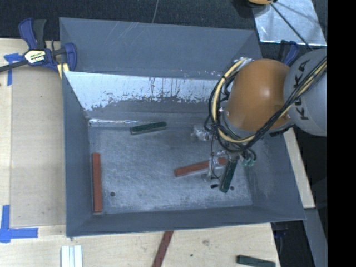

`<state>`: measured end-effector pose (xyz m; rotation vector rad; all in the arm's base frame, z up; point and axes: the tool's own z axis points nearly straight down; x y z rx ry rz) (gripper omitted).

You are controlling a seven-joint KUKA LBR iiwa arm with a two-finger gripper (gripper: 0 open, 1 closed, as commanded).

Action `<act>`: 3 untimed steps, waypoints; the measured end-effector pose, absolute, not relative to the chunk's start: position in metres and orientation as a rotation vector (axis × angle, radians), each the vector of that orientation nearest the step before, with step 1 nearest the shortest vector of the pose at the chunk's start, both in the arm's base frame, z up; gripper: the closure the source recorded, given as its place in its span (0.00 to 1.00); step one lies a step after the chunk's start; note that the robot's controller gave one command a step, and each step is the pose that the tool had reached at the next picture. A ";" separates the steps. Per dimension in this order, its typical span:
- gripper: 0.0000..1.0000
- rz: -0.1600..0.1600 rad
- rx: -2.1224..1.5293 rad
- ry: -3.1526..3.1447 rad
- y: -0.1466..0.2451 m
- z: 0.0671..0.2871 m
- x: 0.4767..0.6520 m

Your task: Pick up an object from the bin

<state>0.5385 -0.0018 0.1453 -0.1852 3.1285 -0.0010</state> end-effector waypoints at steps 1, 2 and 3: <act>0.00 0.000 -0.043 3.133 -0.006 0.084 0.528; 1.00 0.000 -0.064 3.135 -0.005 0.072 0.547; 1.00 0.000 -0.063 3.135 -0.005 0.072 0.547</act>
Offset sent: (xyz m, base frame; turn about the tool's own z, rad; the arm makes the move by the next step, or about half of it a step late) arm 0.0060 -0.0035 -0.0753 0.0770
